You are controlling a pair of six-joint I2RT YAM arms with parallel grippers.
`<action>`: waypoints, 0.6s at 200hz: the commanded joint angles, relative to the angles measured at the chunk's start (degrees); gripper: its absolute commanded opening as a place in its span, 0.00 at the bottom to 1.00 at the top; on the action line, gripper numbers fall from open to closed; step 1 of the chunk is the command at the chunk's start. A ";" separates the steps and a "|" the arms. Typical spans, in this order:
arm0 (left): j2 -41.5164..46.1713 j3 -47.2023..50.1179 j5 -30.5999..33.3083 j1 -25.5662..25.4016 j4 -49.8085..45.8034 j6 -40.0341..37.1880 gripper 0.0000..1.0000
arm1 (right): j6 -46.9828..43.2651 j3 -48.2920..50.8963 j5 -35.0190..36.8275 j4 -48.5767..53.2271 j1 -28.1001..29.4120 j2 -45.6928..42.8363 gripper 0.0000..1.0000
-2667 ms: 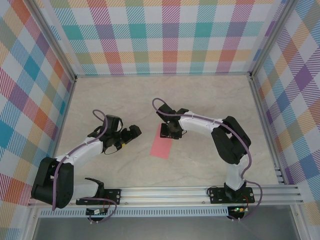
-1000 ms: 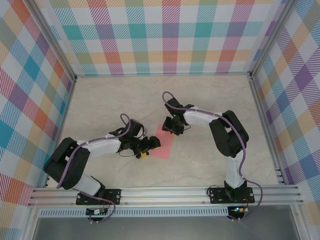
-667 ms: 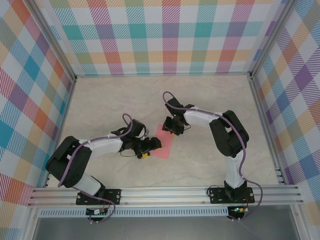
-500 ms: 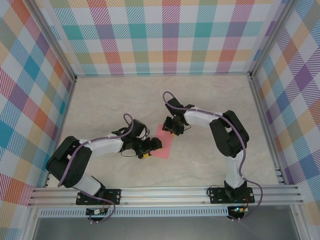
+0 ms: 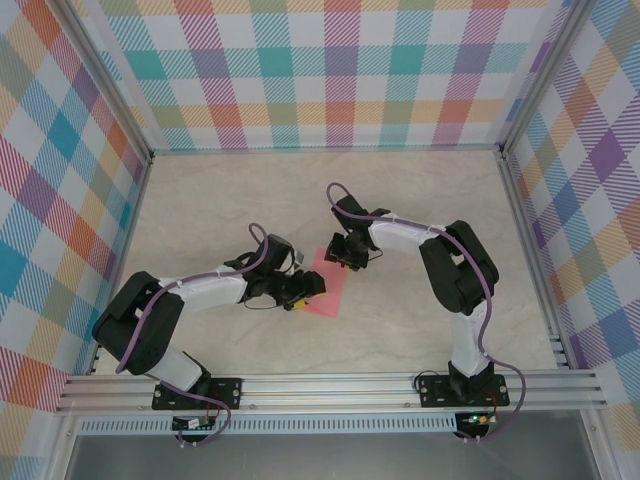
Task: Fold a paper plane with a square sheet of paper (pick it up from the middle)
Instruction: Fold the triangle a second time at the center of the table.
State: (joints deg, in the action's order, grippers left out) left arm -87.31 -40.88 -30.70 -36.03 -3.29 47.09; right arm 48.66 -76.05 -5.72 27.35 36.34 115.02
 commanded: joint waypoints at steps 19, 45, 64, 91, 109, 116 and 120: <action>1.10 -2.45 -2.04 -0.62 4.80 -0.97 0.61 | -1.11 4.15 1.34 -0.12 -0.56 6.00 0.41; -0.75 -2.82 -2.44 -0.62 7.56 -0.59 0.62 | -1.60 5.05 -1.40 -1.74 -0.98 4.86 0.40; -1.87 -2.82 -2.01 -0.62 9.93 -0.59 0.63 | -2.29 6.20 -5.16 -4.48 -1.59 3.10 0.39; -3.26 -2.51 -1.74 -0.60 13.82 -0.21 0.64 | -3.00 6.68 -11.47 -6.86 -2.67 2.49 0.37; -4.05 -2.49 -1.79 -0.60 15.28 0.23 0.64 | -3.19 6.79 -13.30 -7.20 -3.02 2.88 0.36; -4.31 -2.45 -1.46 -0.60 15.33 0.10 0.64 | -3.10 7.03 -14.13 -7.70 -3.19 3.01 0.36; -4.50 -2.45 -1.21 -0.60 15.25 0.11 0.63 | -3.05 7.20 -14.70 -8.15 -3.27 3.01 0.36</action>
State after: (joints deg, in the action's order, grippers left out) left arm -90.74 -42.39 -31.94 -36.14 8.49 47.09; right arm 46.98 -71.81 -16.49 21.47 32.58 113.73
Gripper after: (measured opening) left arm 0.637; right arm 0.358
